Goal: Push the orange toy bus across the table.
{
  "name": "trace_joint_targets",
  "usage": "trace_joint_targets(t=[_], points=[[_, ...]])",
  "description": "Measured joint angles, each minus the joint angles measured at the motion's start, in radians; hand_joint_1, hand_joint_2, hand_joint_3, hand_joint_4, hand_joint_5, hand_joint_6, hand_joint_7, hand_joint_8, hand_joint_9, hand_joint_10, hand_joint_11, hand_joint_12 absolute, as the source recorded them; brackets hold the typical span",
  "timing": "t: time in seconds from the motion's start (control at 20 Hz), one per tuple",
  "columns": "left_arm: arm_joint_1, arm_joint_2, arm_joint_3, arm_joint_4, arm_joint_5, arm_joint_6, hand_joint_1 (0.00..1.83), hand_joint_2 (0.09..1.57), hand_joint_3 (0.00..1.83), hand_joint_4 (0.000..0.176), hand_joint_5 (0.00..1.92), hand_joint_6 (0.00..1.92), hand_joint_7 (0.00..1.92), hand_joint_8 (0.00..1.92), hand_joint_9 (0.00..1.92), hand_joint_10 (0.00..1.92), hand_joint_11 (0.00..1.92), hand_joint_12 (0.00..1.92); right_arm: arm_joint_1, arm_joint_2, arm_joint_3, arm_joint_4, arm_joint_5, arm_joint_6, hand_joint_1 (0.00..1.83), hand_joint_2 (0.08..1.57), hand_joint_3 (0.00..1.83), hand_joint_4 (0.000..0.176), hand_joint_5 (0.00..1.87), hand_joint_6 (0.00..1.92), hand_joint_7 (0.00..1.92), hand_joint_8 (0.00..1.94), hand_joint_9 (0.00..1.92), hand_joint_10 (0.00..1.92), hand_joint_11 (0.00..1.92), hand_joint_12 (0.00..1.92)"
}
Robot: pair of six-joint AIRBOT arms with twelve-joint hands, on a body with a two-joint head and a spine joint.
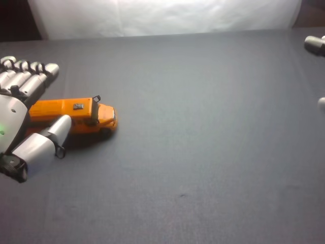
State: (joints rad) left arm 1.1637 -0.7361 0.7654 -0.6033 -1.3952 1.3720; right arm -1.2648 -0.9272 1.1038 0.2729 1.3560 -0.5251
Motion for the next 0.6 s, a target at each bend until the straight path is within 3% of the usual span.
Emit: trace_joint_targets(t=[0.25, 0.4, 0.45, 0.6], points=[[0.024, -0.006, 0.01, -0.067, 0.001, 0.003, 0.14, 1.46, 0.0, 0.0, 0.21, 0.0, 0.19, 0.0, 0.16, 0.0, 0.03, 0.32, 0.0, -0.01, 0.005, -0.011, 0.0, 0.001, 0.67, 1.34, 0.0, 0.0, 0.32, 0.0, 0.28, 0.0, 0.18, 0.0, 0.02, 0.21], [0.077, 0.014, 0.012, -0.185, -0.016, 0.007, 0.18, 1.47, 0.0, 0.0, 0.21, 0.0, 0.13, 0.0, 0.1, 0.0, 0.0, 0.33, 0.0, -0.01, 0.005, -0.011, 0.0, 0.002, 0.67, 1.34, 0.0, 0.0, 0.33, 0.0, 0.28, 0.0, 0.17, 0.0, 0.01, 0.18], [0.089, 0.015, 0.026, -0.243, -0.021, 0.008, 0.16, 1.45, 0.0, 0.009, 0.21, 0.0, 0.12, 0.0, 0.07, 0.0, 0.0, 0.28, 0.0, -0.01, 0.005, -0.012, 0.0, 0.003, 0.69, 1.34, 0.0, 0.0, 0.33, 0.0, 0.28, 0.0, 0.16, 0.0, 0.0, 0.17], [0.102, 0.016, 0.038, -0.321, -0.038, 0.009, 0.2, 1.49, 0.0, 0.0, 0.21, 0.0, 0.15, 0.0, 0.09, 0.0, 0.0, 0.19, 0.0, -0.01, 0.005, -0.018, 0.0, 0.004, 0.67, 1.34, 0.0, 0.0, 0.33, 0.0, 0.28, 0.0, 0.15, 0.0, 0.01, 0.15]])
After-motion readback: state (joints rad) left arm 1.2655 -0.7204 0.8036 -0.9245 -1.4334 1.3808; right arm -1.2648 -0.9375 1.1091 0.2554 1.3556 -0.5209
